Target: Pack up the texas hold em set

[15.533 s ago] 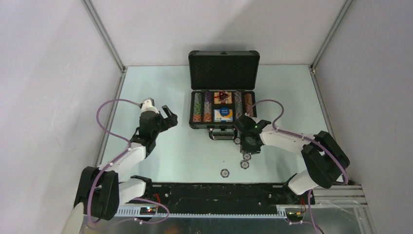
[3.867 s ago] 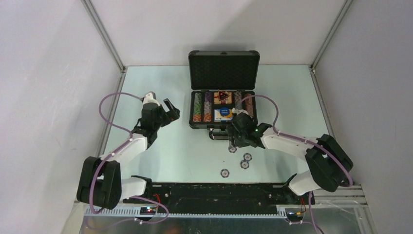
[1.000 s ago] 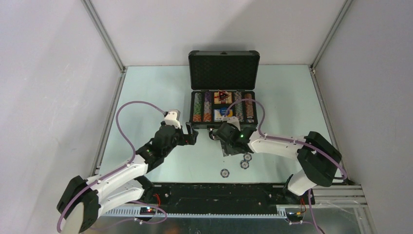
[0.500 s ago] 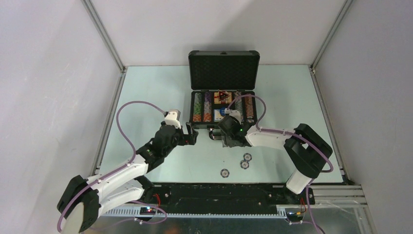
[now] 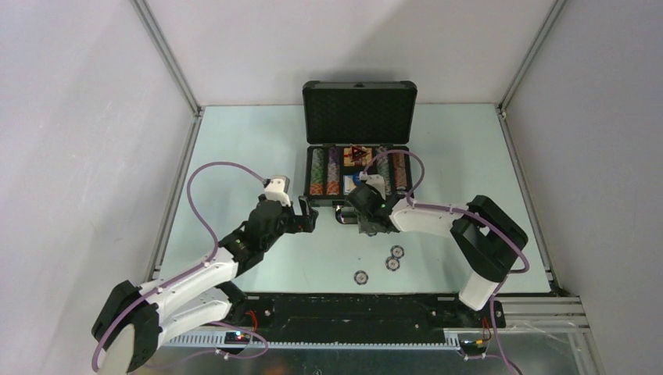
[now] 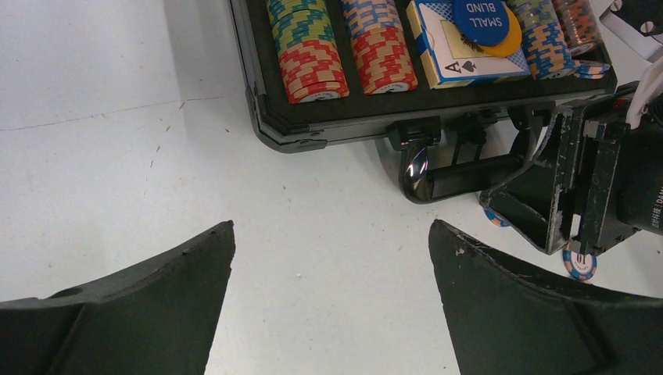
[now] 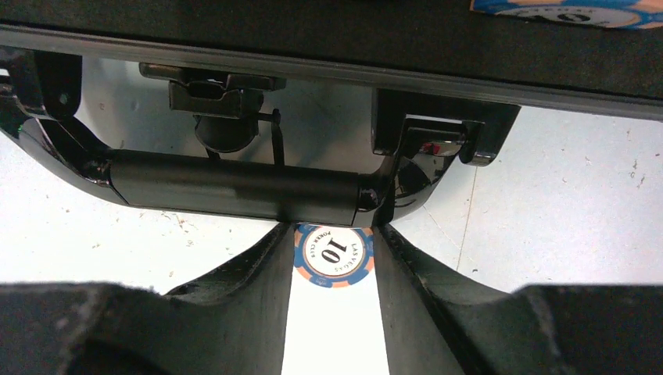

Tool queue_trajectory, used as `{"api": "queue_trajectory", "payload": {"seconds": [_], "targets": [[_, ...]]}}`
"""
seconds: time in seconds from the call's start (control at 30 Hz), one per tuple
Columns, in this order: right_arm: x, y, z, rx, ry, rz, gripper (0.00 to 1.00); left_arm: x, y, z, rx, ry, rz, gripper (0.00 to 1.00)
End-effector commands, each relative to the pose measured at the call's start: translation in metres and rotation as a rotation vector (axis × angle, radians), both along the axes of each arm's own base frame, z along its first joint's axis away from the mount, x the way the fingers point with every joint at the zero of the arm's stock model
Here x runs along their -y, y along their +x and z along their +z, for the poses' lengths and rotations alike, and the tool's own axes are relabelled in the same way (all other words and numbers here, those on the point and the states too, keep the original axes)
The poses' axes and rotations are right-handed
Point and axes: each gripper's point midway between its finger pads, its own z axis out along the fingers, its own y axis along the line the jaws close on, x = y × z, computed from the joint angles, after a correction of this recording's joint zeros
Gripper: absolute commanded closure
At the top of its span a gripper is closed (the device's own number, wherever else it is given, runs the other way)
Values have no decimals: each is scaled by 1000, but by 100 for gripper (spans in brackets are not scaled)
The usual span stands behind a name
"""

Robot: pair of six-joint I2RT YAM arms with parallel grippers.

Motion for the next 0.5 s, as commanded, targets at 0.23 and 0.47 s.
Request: {"api": "queue_trajectory", "payload": {"seconds": [0.23, 0.47], "targets": [[2, -21, -20, -57, -77, 9, 58, 8, 7, 21, 57, -26, -15, 2], [2, -51, -26, -106, -92, 31, 59, 8, 6, 21, 56, -29, -17, 2]]}}
